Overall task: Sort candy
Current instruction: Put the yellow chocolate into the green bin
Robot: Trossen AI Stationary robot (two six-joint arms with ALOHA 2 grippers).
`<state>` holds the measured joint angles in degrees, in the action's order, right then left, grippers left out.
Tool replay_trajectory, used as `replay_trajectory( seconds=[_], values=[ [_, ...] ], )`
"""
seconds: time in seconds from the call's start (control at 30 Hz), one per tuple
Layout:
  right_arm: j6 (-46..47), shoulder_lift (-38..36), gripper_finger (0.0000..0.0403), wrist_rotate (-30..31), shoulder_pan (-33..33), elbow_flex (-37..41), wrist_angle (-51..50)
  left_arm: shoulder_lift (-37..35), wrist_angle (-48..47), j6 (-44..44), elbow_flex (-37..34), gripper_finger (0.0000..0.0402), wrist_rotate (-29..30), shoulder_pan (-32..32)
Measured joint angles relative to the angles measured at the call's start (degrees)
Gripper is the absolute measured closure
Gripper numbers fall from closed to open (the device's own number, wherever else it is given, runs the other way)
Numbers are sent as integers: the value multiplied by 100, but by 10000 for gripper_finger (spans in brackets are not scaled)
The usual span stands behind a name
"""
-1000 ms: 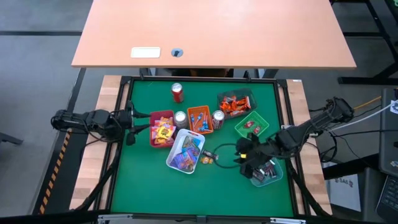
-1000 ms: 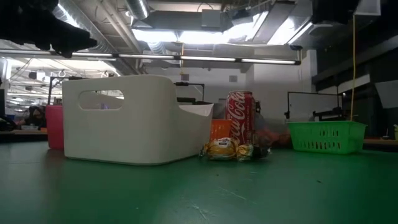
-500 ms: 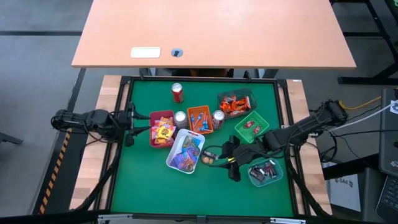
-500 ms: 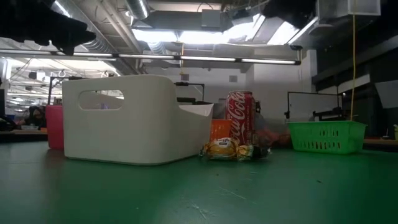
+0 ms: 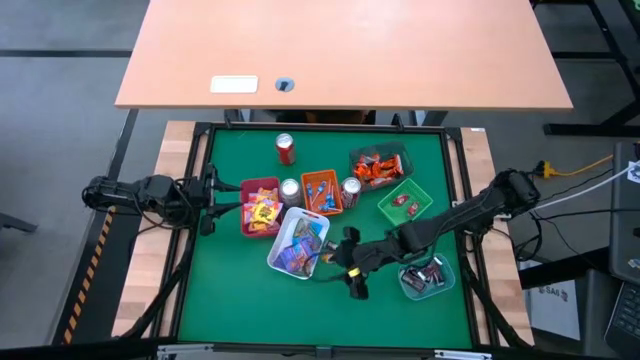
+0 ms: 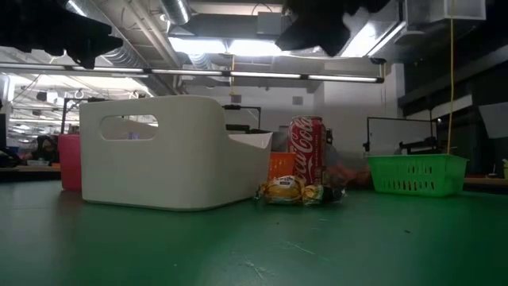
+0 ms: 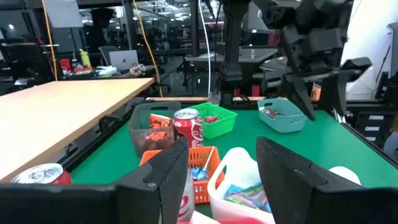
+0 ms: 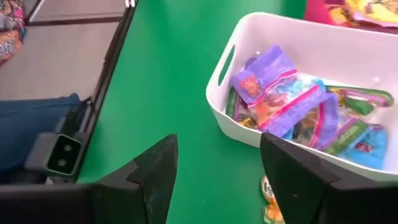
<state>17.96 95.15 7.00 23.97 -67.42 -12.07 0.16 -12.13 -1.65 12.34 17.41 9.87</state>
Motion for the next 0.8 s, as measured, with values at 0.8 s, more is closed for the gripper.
replay_trajectory(
  seconds=[0.8],
  values=[
    [-949,1485,178,796,-84,0,77,5,1844,-199,-1191,224,2,0]
  ],
)
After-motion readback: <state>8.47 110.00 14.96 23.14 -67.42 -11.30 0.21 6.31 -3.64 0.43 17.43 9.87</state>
